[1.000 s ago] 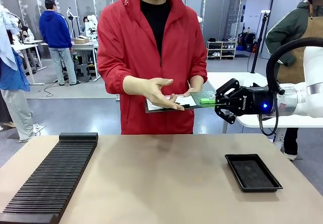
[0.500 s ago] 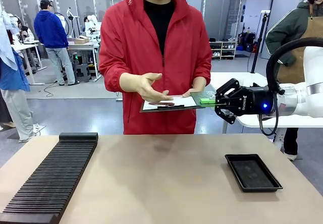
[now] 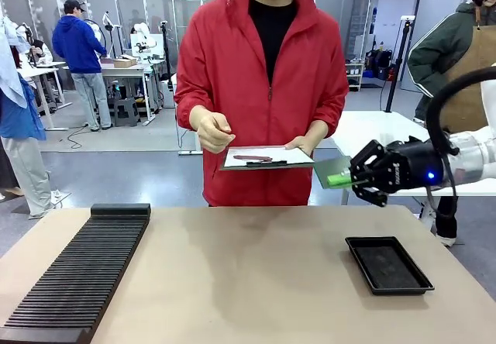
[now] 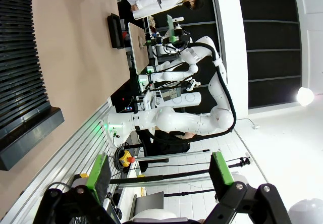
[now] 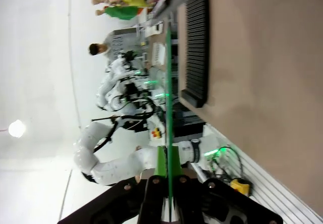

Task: Inspect the PCB.
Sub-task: Place the Blank PCB in the ESD tray.

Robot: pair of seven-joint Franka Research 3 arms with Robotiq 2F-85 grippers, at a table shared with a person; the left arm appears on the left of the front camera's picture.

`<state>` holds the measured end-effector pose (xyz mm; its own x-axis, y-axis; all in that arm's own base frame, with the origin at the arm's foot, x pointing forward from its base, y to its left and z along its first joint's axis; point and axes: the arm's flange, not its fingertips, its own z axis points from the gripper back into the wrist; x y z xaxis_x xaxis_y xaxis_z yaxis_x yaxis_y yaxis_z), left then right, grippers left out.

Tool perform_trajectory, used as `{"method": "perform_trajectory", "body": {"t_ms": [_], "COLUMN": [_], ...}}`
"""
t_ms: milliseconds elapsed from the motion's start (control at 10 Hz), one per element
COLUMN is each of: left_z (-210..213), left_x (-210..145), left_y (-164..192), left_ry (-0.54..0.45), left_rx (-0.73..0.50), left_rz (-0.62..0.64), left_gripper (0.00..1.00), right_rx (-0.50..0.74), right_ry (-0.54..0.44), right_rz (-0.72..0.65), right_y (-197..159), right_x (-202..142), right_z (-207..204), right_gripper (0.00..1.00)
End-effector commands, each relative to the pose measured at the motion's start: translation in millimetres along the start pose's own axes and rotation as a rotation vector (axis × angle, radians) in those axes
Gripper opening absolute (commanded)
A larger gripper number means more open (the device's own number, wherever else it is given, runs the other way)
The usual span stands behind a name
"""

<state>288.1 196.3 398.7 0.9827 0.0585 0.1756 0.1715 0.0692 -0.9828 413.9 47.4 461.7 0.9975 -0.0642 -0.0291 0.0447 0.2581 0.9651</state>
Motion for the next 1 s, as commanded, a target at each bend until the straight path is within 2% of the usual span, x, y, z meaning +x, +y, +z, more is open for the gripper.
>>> {"method": "perform_trajectory", "body": {"t_ms": [0, 200, 400, 500, 700, 900], "left_z": [2, 2, 2, 2, 2, 2], "left_x": [0, 0, 0, 0, 0, 0], "left_y": [-3, -3, -3, -3, -3, -3], "left_ry": [0.011, 0.011, 0.011, 0.011, 0.011, 0.011], "left_rx": [-0.009, -0.009, -0.009, -0.009, -0.009, -0.009], "left_rz": [-0.002, -0.002, -0.002, -0.002, -0.002, -0.002], "left_gripper": [1.0, 1.0, 1.0, 1.0, 1.0, 1.0], "right_rx": [-0.137, -0.2, -0.236, -0.302, -0.388, -0.411], "right_ry": [-0.065, -0.121, -0.093, -0.147, -0.162, -0.11], "right_rz": [0.045, -0.016, 0.037, -0.002, 0.01, -0.016], "right_y": [-25, -57, -82, -93, -114, -128], "right_x": [6, 21, 27, 33, 42, 48], "right_z": [10, 25, 39, 45, 59, 58], "right_gripper": [0.03, 0.03, 0.03, 0.03, 0.03, 0.03]}}
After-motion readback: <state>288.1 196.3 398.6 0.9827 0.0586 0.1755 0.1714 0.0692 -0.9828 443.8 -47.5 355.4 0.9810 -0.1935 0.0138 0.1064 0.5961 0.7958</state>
